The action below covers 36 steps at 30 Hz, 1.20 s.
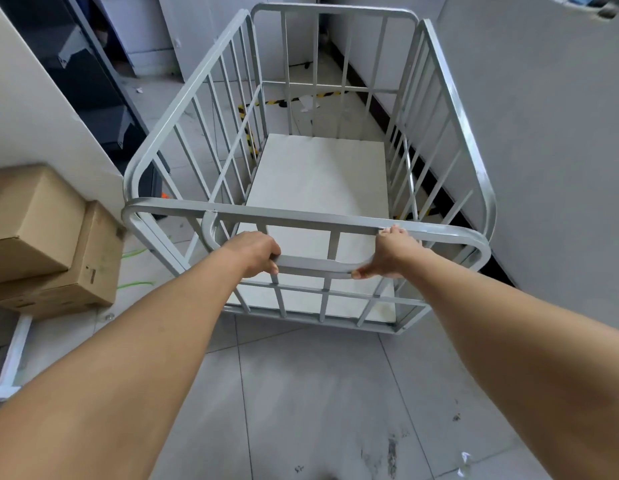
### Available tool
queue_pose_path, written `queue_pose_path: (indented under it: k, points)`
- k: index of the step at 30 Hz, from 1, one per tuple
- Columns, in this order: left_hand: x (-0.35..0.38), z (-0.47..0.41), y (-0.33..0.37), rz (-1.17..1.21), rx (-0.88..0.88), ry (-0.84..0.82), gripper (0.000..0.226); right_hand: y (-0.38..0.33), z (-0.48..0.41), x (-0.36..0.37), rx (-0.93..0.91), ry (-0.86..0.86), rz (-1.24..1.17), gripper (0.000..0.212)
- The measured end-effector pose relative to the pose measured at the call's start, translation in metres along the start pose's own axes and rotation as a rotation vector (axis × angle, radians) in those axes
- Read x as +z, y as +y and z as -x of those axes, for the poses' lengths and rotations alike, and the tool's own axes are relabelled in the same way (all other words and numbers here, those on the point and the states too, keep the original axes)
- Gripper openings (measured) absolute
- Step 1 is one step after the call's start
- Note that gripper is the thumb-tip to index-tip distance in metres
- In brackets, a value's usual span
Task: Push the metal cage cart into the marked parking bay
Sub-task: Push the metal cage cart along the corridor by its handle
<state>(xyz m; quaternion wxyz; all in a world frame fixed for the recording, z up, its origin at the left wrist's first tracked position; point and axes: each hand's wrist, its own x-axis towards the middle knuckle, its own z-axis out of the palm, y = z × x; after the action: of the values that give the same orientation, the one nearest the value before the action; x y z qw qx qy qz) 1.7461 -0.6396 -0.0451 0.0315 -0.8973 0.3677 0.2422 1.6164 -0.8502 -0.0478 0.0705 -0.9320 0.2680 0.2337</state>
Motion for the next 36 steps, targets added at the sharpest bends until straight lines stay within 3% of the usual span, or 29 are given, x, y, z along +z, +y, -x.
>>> queue_pose_path:
  k: [14, 25, 36]
  points:
    - [-0.050, -0.110, 0.024, -0.014, 0.055, 0.009, 0.030, 0.050, -0.113, -0.047, 0.044, -0.034, -0.054, 0.130]
    - [-0.082, -0.185, 0.073, -0.004, 0.001, 0.017, 0.048, 0.115, -0.180, -0.089, -0.007, -0.038, -0.027, 0.127]
    - [-0.110, -0.250, 0.109, 0.052, -0.064, 0.056, 0.046, 0.167, -0.247, -0.122, -0.077, -0.025, -0.022, 0.121]
